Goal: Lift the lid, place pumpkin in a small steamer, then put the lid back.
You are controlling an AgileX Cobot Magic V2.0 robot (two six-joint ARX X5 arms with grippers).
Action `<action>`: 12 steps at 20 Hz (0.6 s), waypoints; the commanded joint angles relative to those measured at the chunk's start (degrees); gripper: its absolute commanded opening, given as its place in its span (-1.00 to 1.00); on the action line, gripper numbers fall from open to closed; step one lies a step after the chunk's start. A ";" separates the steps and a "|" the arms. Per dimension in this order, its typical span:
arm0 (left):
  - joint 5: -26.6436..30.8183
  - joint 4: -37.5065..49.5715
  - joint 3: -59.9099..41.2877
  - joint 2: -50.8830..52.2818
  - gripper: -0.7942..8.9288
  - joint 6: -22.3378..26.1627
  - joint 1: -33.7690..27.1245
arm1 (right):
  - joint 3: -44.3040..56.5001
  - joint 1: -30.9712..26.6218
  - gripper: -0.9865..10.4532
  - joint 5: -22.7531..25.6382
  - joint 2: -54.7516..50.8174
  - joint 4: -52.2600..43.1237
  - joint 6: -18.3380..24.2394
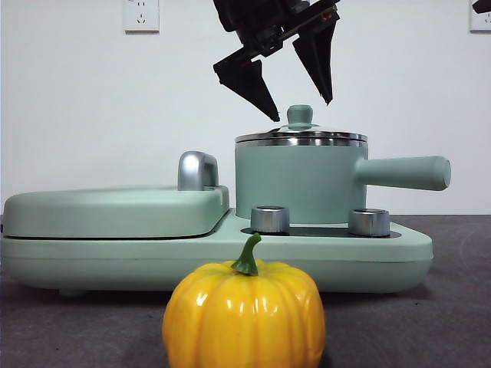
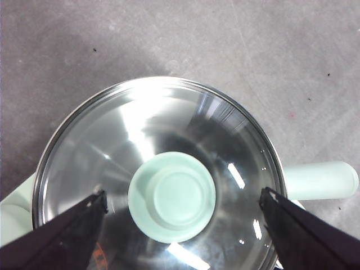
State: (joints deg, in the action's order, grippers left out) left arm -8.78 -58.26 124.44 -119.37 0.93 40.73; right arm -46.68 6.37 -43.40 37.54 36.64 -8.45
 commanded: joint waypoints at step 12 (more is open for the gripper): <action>0.35 0.57 1.92 -4.00 -0.46 3.13 0.94 | -1.01 0.24 0.02 -0.17 0.15 -0.55 -0.57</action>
State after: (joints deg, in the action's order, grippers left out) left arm -7.51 -57.60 124.44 -121.25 3.64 40.95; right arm -46.68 6.37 -43.40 37.54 36.64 -8.45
